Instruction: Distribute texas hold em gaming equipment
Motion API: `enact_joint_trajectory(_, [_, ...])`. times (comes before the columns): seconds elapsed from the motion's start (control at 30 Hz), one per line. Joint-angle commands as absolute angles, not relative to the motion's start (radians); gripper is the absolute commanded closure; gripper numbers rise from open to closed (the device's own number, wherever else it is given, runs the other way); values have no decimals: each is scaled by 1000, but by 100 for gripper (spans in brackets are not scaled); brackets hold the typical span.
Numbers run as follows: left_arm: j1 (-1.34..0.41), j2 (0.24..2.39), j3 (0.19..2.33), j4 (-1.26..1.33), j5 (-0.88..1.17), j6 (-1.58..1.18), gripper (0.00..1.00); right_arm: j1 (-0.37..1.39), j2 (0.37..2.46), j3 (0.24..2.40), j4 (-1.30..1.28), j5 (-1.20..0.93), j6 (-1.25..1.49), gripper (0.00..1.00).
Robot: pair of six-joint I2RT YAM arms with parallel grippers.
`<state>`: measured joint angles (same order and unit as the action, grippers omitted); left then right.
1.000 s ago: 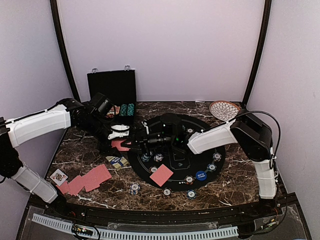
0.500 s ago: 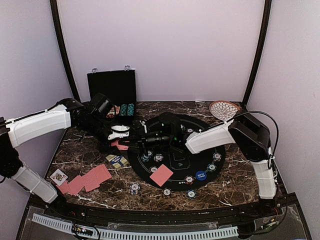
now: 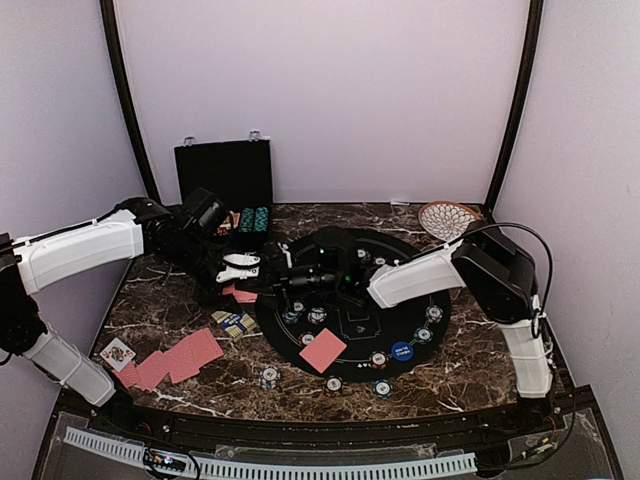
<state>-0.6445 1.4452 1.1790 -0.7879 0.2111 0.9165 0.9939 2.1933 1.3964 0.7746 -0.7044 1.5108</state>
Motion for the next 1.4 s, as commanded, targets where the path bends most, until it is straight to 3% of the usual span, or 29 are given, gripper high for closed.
enact_joint_trajectory(0.0, [-652, 1443, 1174, -812, 205, 930, 47, 983, 2138, 1376, 671, -675, 1428, 81])
enact_joint_trajectory(0.6, [-652, 1449, 1181, -826, 202, 911, 46, 965, 2060, 1260, 640, -671, 1386, 88])
enact_joint_trajectory(1.13, [-652, 1454, 1198, -832, 233, 877, 43, 985, 2135, 1365, 655, -679, 1413, 75])
enact_joint_trajectory(1.27, [-652, 1452, 1194, -825, 229, 874, 42, 992, 2162, 1395, 647, -683, 1418, 75])
enact_joint_trajectory(1.37, [-650, 1450, 1195, -822, 230, 871, 41, 986, 2154, 1366, 632, -673, 1408, 81])
